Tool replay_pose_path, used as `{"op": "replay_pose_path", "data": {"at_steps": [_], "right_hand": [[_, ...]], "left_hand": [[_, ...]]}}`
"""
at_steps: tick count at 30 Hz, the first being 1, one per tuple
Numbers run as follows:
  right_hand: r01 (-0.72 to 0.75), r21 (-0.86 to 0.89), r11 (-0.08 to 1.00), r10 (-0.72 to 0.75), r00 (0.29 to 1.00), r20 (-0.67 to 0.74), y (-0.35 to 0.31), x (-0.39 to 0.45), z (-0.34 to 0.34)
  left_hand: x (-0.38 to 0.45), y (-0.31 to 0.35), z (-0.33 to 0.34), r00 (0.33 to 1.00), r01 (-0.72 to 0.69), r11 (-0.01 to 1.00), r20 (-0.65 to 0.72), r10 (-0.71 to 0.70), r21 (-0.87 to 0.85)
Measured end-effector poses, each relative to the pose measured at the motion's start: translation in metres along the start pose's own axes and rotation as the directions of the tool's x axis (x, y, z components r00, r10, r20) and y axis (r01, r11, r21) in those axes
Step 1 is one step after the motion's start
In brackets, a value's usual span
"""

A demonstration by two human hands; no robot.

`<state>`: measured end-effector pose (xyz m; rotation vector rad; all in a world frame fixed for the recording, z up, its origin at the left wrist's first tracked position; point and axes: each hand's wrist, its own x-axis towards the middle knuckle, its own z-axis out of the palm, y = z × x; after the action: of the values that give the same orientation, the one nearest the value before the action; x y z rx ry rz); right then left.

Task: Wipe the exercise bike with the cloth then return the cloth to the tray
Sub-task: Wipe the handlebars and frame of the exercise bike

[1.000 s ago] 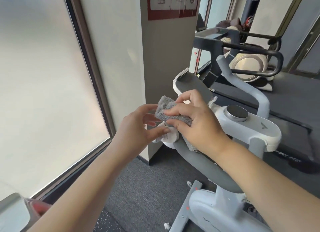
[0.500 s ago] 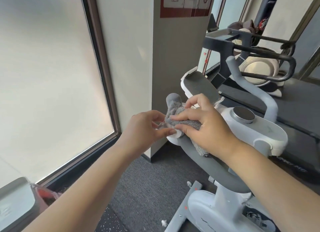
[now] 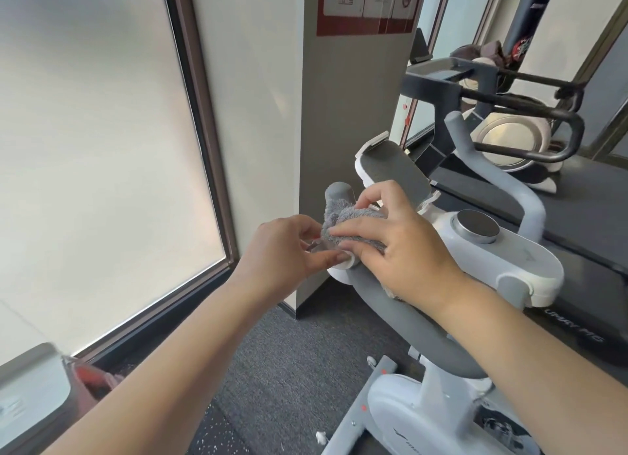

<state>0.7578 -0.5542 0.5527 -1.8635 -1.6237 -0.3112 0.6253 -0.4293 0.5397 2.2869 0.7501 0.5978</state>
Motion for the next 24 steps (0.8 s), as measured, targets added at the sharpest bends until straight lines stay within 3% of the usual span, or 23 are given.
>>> {"op": "replay_pose_path", "data": {"at_steps": [4, 6, 9, 14, 19, 24], "right_hand": [[0.002, 0.032, 0.999, 0.004, 0.983, -0.182, -0.003, 0.034, 0.001], [-0.058, 0.031, 0.998, 0.062, 0.990, -0.127, -0.005, 0.053, -0.001], [-0.240, 0.165, 0.957, 0.240, 0.971, 0.020, -0.003, 0.056, 0.000], [-0.415, 0.310, 0.855, 0.428, 0.903, 0.030, 0.001, 0.037, 0.001], [-0.433, 0.282, 0.856, 0.424, 0.901, 0.096, 0.011, 0.003, -0.002], [-0.399, 0.286, 0.871, 0.435, 0.897, -0.074, 0.007, 0.021, -0.007]], "left_hand": [[-0.001, -0.001, 0.000, 1.000, -0.014, 1.000, 0.007, 0.014, -0.023], [-0.001, -0.001, 0.000, 1.000, -0.014, 0.999, 0.007, 0.014, -0.038], [-0.001, -0.001, 0.000, 1.000, -0.010, 0.998, 0.007, 0.010, -0.059], [-0.003, -0.002, 0.001, 1.000, -0.007, 0.998, 0.000, 0.007, -0.058], [-0.003, -0.001, 0.000, 1.000, 0.000, 0.999, -0.003, 0.000, -0.043], [-0.001, 0.001, -0.001, 1.000, -0.004, 1.000, 0.012, 0.004, -0.002]]}}
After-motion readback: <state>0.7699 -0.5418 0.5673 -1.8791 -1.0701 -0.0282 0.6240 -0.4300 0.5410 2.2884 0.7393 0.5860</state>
